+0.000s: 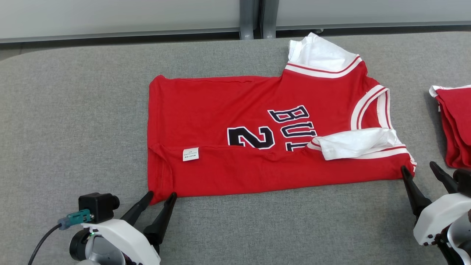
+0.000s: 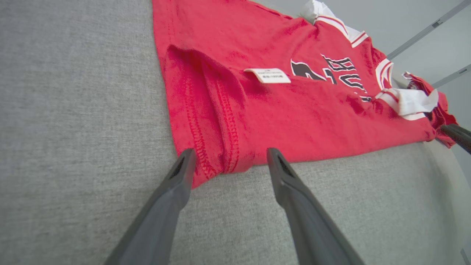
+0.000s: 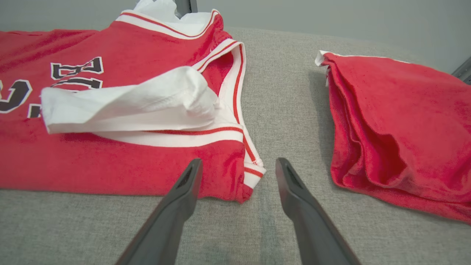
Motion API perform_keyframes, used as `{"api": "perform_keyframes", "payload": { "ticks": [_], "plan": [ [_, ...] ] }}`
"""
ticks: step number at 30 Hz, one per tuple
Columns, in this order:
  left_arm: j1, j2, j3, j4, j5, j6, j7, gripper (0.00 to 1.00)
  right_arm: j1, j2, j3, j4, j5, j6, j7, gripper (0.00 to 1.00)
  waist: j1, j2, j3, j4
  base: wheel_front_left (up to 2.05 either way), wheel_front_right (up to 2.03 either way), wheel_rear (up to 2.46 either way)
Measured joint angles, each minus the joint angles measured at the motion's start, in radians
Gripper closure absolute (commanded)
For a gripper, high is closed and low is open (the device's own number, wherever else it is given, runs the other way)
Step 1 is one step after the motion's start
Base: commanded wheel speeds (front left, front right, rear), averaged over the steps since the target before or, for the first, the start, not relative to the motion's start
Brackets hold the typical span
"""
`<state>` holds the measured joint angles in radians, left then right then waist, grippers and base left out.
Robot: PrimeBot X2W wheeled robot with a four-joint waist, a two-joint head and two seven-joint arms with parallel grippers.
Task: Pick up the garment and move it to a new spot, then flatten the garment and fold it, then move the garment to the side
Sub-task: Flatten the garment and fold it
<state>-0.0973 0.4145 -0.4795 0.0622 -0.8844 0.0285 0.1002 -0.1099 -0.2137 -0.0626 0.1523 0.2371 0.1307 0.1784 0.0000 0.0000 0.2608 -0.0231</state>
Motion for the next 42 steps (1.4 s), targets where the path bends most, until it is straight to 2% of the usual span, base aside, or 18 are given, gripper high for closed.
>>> {"api": "perform_keyframes", "payload": {
  "ticks": [8,17,18,19,21,22,23,24,27,29,30,31,32,33,37,42],
  "plan": [
    [-0.027,-0.015,-0.027,-0.019,0.022,0.01,0.014,0.0,-0.03,0.004,-0.015,0.02,-0.06,0.0,0.07,0.0,0.0,0.0,0.044,0.0,0.0,0.0,0.0],
    [-0.044,-0.035,-0.055,0.0,0.027,0.003,0.023,0.02,-0.065,0.006,-0.001,0.06,-0.069,0.0,0.115,0.0,0.0,0.0,0.065,0.015,0.0,0.0,0.0],
    [-0.046,-0.035,-0.057,0.003,0.028,0.003,0.023,0.18,-0.066,0.006,0.002,0.063,-0.067,0.0,0.116,0.0,0.0,0.0,0.066,0.015,0.0,0.0,0.0],
    [-0.049,-0.035,-0.057,0.007,0.028,0.003,0.024,0.44,-0.069,0.006,0.004,0.067,-0.066,0.0,0.116,0.0,0.0,0.0,0.066,0.014,0.0,0.0,0.0],
    [-0.053,-0.031,-0.055,0.016,0.028,0.003,0.024,0.55,-0.078,0.002,0.008,0.08,-0.062,0.0,0.121,0.0,0.0,0.0,0.068,0.014,0.0,0.0,0.0],
    [-0.053,-0.031,-0.055,0.016,0.028,0.003,0.024,0.55,-0.078,0.002,0.008,0.08,-0.062,0.0,0.121,0.0,0.0,0.0,0.068,0.014,0.0,0.0,0.0],
    [-0.054,-0.028,-0.053,0.019,0.028,0.003,0.023,0.58,-0.083,0.001,0.009,0.086,-0.061,0.0,0.122,0.19,0.0,0.0,0.069,0.014,0.0,0.0,0.0],
    [-0.056,-0.023,-0.049,0.026,0.028,0.003,0.022,0.61,-0.092,-0.002,0.011,0.096,-0.06,0.0,0.122,0.54,0.0,0.0,0.07,0.014,0.0,0.0,0.0],
    [-0.059,-0.018,-0.042,0.035,0.021,-0.001,0.022,0.64,-0.107,-0.002,0.019,0.113,-0.048,0.0,0.126,0.74,0.0,0.0,0.073,0.015,0.0,0.0,0.0],
    [-0.06,-0.017,-0.038,0.042,0.013,-0.008,0.022,0.69,-0.113,-0.003,0.025,0.123,-0.045,0.001,0.129,0.95,0.0,0.0,0.074,0.017,0.0,0.0,0.0],
    [-0.061,-0.016,-0.036,0.046,0.011,-0.01,0.022,0.73,-0.116,-0.004,0.028,0.128,-0.043,0.001,0.13,1.0,0.0,0.0,0.074,0.017,0.0,0.0,0.0],
    [-0.063,-0.015,-0.036,0.05,0.011,-0.013,0.021,0.8,-0.119,-0.005,0.029,0.133,-0.037,0.001,0.13,1.0,0.0,0.0,0.074,0.018,0.0,0.0,0.0],
    [-0.066,-0.014,-0.036,0.056,0.01,-0.019,0.021,0.94,-0.123,-0.007,0.035,0.14,-0.031,0.001,0.13,1.0,0.0,0.0,0.073,0.018,0.0,0.0,0.0],
    [-0.069,-0.012,-0.036,0.061,0.009,-0.021,0.021,1.0,-0.126,-0.011,0.041,0.146,-0.025,0.001,0.131,1.0,0.0,0.0,0.072,0.019,0.0,0.0,0.0],
    [-0.07,-0.005,-0.034,0.065,-0.004,-0.037,0.023,1.0,-0.132,-0.023,0.044,0.162,-0.008,0.002,0.129,1.0,0.0,0.0,0.061,0.021,0.0,0.0,0.0],
    [-0.043,0.044,-0.013,0.038,-0.036,-0.057,0.041,1.0,-0.12,-0.059,0.044,0.154,0.02,0.003,0.15,1.0,0.0,0.0,0.03,0.021,0.0,0.0,0.0]
  ]
}}
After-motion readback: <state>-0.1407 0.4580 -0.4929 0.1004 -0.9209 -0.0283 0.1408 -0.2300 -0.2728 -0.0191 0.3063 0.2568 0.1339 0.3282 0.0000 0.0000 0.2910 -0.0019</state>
